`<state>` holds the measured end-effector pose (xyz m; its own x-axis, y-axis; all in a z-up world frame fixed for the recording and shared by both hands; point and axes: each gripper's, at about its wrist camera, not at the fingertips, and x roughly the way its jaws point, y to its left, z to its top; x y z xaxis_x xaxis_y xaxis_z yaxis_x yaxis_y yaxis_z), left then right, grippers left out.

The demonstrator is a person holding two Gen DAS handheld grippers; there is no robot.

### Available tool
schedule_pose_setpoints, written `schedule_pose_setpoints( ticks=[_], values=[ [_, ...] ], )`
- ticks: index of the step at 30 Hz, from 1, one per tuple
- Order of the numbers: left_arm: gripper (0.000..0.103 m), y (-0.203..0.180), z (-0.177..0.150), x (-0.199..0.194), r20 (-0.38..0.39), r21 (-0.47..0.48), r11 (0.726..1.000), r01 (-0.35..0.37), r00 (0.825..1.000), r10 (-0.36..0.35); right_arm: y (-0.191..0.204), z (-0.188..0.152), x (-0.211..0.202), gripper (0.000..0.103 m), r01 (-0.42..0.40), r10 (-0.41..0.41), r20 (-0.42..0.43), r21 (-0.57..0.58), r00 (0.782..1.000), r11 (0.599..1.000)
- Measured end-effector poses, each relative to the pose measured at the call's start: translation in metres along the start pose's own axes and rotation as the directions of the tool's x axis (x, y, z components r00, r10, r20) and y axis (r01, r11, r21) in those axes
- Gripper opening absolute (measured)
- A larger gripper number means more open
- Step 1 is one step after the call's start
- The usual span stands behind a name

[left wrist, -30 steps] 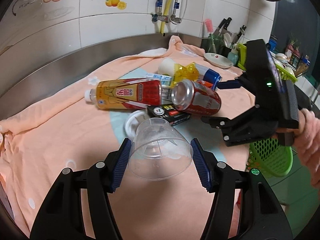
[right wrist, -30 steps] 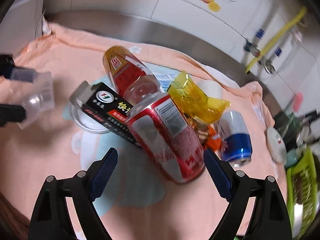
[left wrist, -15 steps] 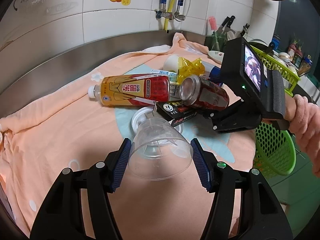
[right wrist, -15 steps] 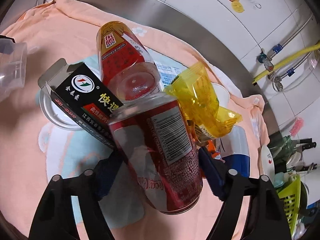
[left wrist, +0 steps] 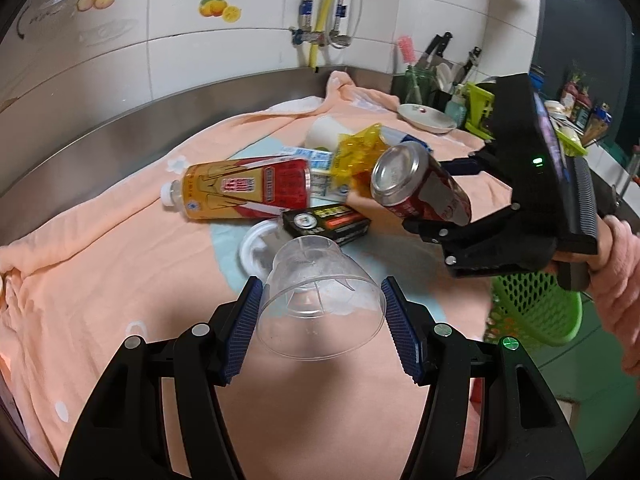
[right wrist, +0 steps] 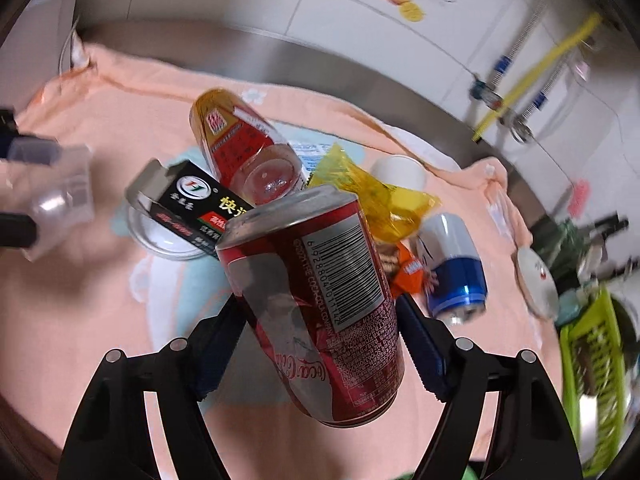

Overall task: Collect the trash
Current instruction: 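Grasp the red Coca-Cola can with the right gripper, then drop the Coca-Cola can into the green basket with the right gripper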

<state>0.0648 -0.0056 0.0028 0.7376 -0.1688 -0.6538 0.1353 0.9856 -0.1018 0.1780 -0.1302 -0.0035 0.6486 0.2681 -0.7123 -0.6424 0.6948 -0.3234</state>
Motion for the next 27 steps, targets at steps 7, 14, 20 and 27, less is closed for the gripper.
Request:
schedule_pose_setpoints(
  ticks=[7, 14, 20, 27],
  values=[
    [0.060, -0.033, 0.004, 0.001, -0.003, 0.055, 0.995, 0.081, 0.997, -0.081, -0.022, -0.056, -0.035, 0.074, 0.053, -0.042, -0.059, 0.195, 0.997, 0.979],
    [0.060, -0.085, 0.010, 0.013, -0.029, 0.129, 0.973, 0.193, 0.981, -0.191, -0.065, -0.145, -0.056, 0.074, 0.189, -0.101, -0.230, 0.397, 0.968, 0.898],
    [0.060, -0.137, 0.011, 0.029, -0.066, 0.196, 0.945, 0.264, 0.965, -0.256, -0.095, -0.227, -0.050, 0.074, 0.264, -0.060, -0.364, 0.541, 0.930, 0.799],
    [0.060, -0.191, 0.013, 0.056, -0.125, 0.266, 0.906, 0.330, 0.943, -0.308, -0.109, -0.286, -0.041, 0.074, 0.312, -0.016, -0.425, 0.638, 0.905, 0.704]
  ],
)
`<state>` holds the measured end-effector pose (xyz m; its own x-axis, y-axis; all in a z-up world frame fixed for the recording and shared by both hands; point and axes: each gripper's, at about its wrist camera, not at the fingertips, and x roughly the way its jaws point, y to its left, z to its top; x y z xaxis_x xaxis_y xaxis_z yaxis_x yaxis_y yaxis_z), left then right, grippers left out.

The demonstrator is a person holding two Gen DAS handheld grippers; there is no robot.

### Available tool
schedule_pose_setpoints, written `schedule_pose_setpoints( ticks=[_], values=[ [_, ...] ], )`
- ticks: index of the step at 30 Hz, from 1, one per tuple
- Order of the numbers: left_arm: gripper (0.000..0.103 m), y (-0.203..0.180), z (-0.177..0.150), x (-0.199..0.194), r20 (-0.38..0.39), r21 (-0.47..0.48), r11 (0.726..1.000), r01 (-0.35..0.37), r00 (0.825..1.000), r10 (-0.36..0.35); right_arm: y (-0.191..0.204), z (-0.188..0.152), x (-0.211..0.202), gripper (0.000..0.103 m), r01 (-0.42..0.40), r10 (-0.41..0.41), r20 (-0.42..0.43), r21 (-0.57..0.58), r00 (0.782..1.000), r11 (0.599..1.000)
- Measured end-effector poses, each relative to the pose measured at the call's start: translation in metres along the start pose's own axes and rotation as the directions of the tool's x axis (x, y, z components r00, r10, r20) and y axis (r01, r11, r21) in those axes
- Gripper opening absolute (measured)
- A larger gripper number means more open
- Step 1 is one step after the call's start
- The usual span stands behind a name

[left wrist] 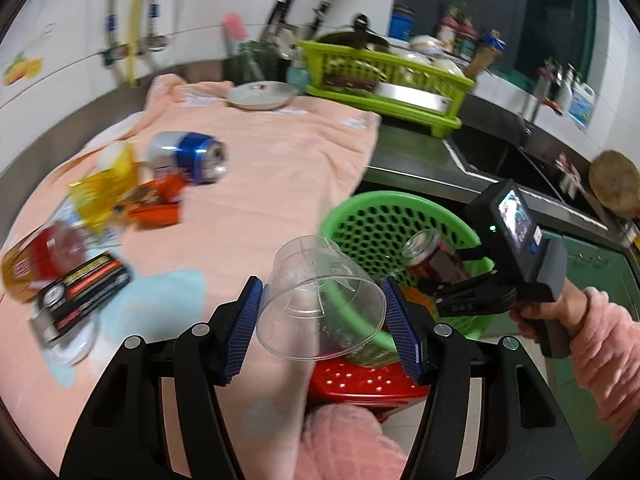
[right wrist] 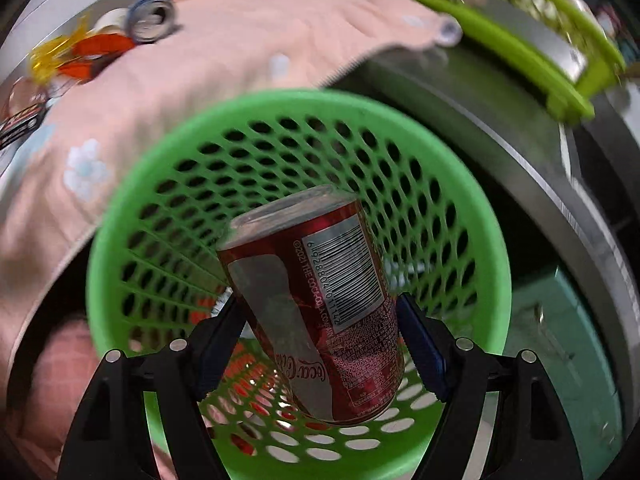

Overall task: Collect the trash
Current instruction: 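Drop the Coca-Cola can into the green basket with the right gripper, then release the clear plastic cup into the green basket with the left gripper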

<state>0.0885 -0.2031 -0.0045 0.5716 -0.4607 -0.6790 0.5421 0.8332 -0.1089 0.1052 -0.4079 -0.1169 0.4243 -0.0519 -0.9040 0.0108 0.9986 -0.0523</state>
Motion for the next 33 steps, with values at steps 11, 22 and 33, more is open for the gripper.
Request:
schedule_pose_setpoints(
  ticks=[11, 22, 33],
  values=[
    [0.060, -0.041, 0.016, 0.056, -0.065, 0.065, 0.997, 0.040, 0.997, -0.035, -0.027, -0.008, 0.007, 0.075, -0.039, 0.037, 0.027, 0.074, 0.999, 0.996],
    [0.061, -0.068, 0.017, 0.116, -0.158, 0.104, 0.992, 0.064, 0.986, -0.047, -0.047, -0.016, -0.038, 0.079, -0.046, 0.032, 0.140, 0.098, 0.990, 0.994],
    [0.069, -0.075, 0.003, 0.146, -0.233, 0.123, 0.991, 0.053, 0.972, -0.023, -0.059, -0.030, -0.073, 0.082, -0.050, 0.024, 0.216, 0.115, 0.976, 0.992]
  ],
)
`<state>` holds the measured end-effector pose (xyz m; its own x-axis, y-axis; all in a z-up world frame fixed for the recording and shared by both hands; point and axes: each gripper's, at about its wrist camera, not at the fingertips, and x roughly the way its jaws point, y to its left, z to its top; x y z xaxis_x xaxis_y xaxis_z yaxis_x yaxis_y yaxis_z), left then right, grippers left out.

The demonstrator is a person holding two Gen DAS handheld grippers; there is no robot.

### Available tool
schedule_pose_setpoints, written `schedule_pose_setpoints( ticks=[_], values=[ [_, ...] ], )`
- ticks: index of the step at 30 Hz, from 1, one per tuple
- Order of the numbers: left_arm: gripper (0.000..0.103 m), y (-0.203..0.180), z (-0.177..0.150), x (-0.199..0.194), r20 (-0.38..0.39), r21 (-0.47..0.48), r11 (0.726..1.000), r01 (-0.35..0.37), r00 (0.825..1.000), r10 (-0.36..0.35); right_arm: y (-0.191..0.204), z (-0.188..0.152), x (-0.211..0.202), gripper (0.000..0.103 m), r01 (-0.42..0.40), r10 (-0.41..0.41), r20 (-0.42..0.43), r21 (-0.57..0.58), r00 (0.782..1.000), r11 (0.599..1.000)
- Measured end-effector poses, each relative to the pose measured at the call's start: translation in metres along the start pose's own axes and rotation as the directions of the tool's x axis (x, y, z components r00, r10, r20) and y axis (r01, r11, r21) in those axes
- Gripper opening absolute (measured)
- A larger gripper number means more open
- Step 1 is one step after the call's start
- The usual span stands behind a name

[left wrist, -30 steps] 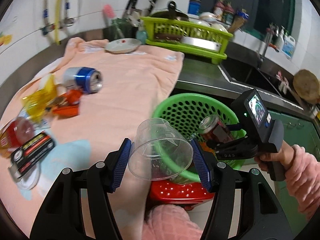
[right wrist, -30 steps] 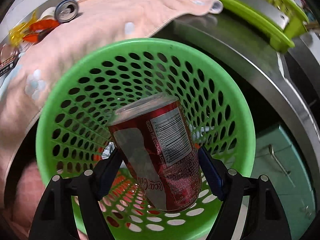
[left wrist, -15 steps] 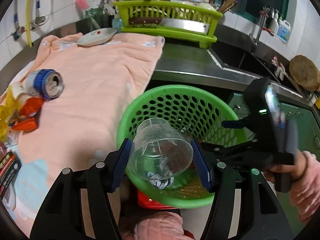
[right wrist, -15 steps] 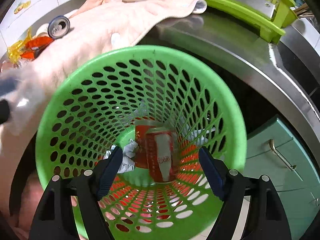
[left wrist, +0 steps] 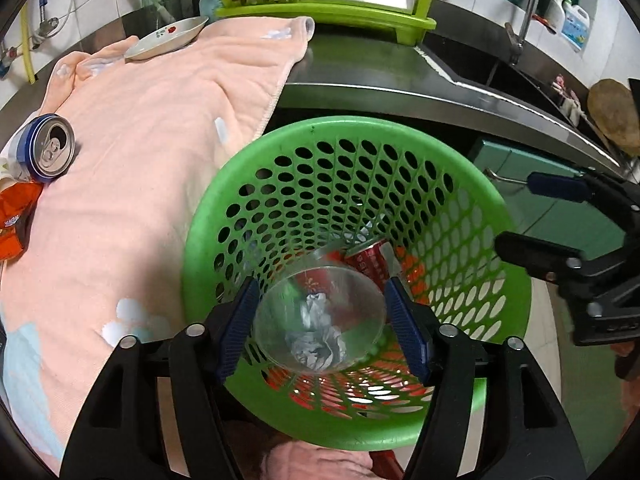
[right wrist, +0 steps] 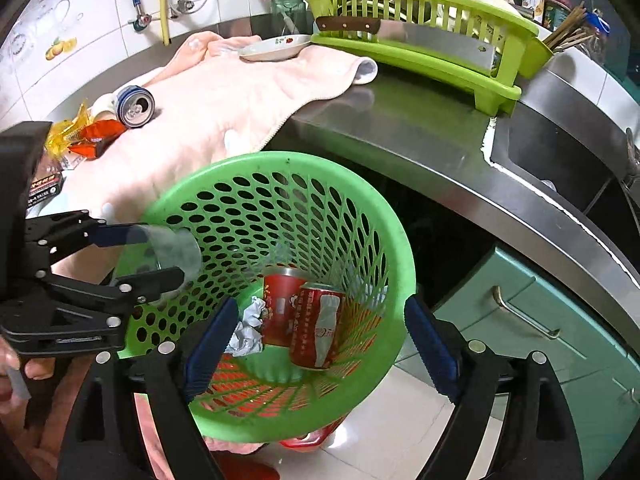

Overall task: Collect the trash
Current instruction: 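Release the clear plastic cup into the green basket with the left gripper, then grasp the black box with the left gripper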

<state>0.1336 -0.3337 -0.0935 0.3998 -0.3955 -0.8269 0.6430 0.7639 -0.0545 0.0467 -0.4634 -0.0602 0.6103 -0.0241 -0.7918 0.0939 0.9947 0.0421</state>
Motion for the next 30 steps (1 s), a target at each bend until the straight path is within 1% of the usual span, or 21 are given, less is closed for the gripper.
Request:
schedule_pose_setpoints(
  ticks=[2, 5, 12, 16, 18, 21, 23, 27, 30],
  values=[
    [0.072, 0.002, -0.001, -0.003, 0.005, -0.004, 1.000, 0.010, 1.000, -0.010, 0.002, 0.000, -0.002, 0.082, -0.003, 0.003, 0.004, -0.001, 1.000, 1.000],
    [0.077, 0.000, -0.002, -0.008, 0.019, 0.010, 1.000, -0.002, 1.000, 0.002, 0.006, 0.001, -0.002, 0.083, -0.004, 0.004, 0.007, -0.001, 1.000, 1.000],
    [0.082, 0.008, -0.007, -0.033, 0.071, 0.013, 1.000, -0.028, 0.997, 0.027, 0.022, 0.008, -0.008, 0.083, -0.013, 0.013, 0.019, -0.026, 1.000, 1.000],
    [0.086, 0.021, -0.014, -0.054, 0.106, -0.002, 0.999, -0.049, 0.993, 0.049, 0.036, 0.015, -0.010, 0.083, -0.021, 0.023, 0.028, -0.054, 0.999, 0.998],
    [0.086, 0.028, -0.017, -0.063, 0.116, -0.014, 0.998, -0.055, 0.992, 0.056, 0.045, 0.020, -0.012, 0.083, -0.029, 0.032, 0.036, -0.071, 0.999, 0.997],
    [0.086, 0.041, -0.022, -0.080, 0.137, -0.032, 0.996, -0.079, 0.987, 0.082, 0.060, 0.028, -0.013, 0.083, -0.047, 0.052, 0.047, -0.094, 0.998, 0.994],
    [0.087, 0.050, -0.026, -0.089, 0.148, -0.043, 0.995, -0.095, 0.984, 0.100, 0.072, 0.034, -0.014, 0.086, -0.059, 0.066, 0.056, -0.112, 0.996, 0.992],
    [0.087, 0.073, -0.038, -0.110, 0.168, -0.081, 0.989, -0.127, 0.976, 0.139, 0.098, 0.045, -0.011, 0.086, -0.081, 0.091, 0.059, -0.159, 0.994, 0.984],
    [0.087, 0.095, -0.049, -0.127, 0.178, -0.112, 0.979, -0.173, 0.965, 0.191, 0.117, 0.052, -0.009, 0.086, -0.100, 0.113, 0.059, -0.189, 0.992, 0.977]
  ],
)
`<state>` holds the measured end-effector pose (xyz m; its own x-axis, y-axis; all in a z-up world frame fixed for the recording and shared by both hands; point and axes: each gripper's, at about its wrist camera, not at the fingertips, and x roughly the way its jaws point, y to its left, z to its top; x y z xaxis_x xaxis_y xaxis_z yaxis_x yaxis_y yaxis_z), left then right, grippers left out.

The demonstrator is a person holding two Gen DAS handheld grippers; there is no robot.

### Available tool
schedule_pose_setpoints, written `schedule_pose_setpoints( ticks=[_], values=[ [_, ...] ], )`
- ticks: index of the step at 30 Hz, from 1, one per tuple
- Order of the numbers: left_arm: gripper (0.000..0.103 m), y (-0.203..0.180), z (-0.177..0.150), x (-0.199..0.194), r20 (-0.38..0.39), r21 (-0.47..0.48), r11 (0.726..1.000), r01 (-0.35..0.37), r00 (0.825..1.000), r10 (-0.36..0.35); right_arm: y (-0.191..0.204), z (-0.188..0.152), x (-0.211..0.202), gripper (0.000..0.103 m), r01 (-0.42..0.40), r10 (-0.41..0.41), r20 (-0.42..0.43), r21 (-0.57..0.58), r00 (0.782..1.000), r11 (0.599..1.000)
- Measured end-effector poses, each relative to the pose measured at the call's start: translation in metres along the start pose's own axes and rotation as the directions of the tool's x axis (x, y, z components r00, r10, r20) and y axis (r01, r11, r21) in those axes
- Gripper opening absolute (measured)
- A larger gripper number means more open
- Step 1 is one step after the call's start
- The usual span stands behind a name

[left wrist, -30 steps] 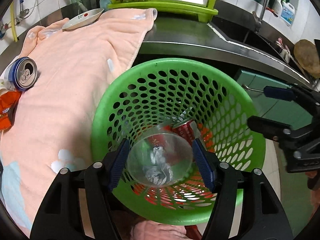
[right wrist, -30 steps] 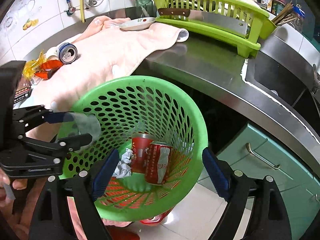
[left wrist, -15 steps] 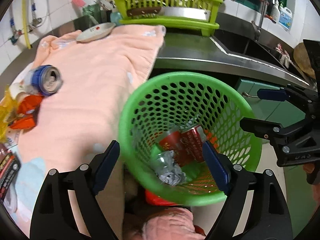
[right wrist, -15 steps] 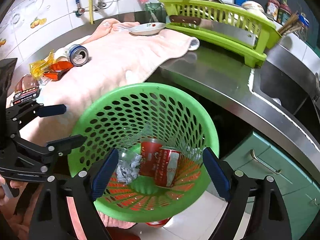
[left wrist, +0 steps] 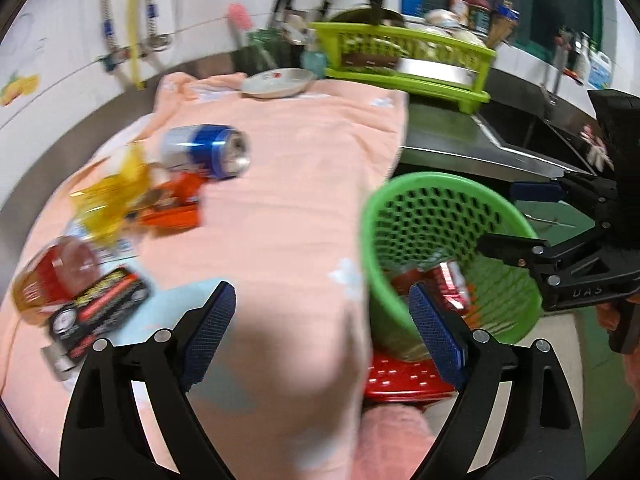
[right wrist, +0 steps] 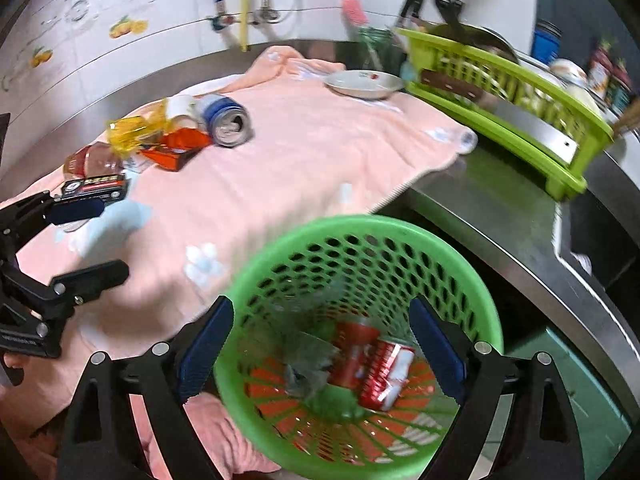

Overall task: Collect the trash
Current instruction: 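Grasp the black box with the left gripper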

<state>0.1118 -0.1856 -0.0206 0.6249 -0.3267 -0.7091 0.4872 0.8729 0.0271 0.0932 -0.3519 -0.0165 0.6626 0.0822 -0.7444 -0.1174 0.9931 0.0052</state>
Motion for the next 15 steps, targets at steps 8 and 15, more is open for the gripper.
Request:
schedule_pose_setpoints(
  ticks=[8, 15],
  values=[
    [0.087, 0.072, -0.016, -0.031, 0.030, -0.070, 0.988, -0.136, 0.990, 0.139, 0.048, 0.023, 0.010, 0.086, -0.058, 0.059, 0.011, -0.084, 0.998, 0.995],
    [0.087, 0.134, -0.025, -0.038, 0.018, -0.114, 0.970, -0.215, 0.976, 0.219, 0.082, 0.036, 0.019, 0.086, -0.098, 0.101, 0.010, -0.141, 0.995, 0.985]
  ],
)
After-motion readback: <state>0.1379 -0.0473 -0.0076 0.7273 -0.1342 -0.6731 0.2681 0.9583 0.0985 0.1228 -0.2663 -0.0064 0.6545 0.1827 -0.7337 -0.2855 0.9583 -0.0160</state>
